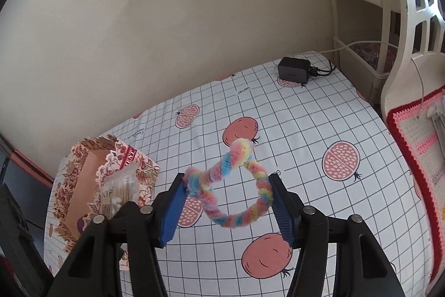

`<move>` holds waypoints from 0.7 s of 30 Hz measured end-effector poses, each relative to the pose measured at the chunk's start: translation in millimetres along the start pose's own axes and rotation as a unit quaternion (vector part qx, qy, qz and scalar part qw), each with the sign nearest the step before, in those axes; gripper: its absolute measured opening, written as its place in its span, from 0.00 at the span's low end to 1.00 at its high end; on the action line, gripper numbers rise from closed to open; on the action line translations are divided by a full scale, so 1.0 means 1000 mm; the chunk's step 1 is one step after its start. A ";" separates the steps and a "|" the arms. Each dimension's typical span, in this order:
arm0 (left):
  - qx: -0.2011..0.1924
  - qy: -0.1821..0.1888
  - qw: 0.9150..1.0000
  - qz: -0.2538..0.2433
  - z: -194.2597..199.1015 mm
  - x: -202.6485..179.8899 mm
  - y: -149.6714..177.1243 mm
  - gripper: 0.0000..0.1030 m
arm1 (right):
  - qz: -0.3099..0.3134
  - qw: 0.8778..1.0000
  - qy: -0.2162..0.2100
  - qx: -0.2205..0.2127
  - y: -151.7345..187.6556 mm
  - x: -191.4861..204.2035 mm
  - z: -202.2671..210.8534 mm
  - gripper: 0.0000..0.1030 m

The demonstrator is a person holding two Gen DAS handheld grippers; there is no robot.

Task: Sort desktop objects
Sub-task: 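Lift and carry the swab bag and pipe-cleaner ring over the gift box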

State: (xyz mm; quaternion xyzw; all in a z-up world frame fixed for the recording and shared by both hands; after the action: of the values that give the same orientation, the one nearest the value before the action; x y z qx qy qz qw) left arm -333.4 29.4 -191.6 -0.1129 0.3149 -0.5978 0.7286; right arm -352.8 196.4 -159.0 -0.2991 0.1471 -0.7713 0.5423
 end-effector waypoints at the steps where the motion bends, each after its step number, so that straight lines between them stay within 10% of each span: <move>1: -0.006 0.002 1.000 0.005 0.005 0.003 -0.003 0.51 | 0.004 1.000 -0.005 -0.004 0.000 0.005 0.001 0.60; 21: -0.082 0.015 0.993 0.082 0.067 0.063 -0.030 0.51 | 0.070 0.996 -0.047 -0.025 0.017 0.082 0.009 0.60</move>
State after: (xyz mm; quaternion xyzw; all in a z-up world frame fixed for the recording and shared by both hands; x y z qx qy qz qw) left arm -312.2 -52.0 -143.5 -0.1371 0.3815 -0.5101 0.7586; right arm -354.1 114.9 -136.7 -0.3374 0.1608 -0.7124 0.5940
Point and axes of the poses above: each gripper's, at about its wrist camera, not at the fingertips, and z roughly against the way its jaws point, x to its left, y to its underside, the point moved 9 cm from there along -z, roughly the way its jaws point, and after that the axes turned 4 degrees about x, right-handed, at the moved point
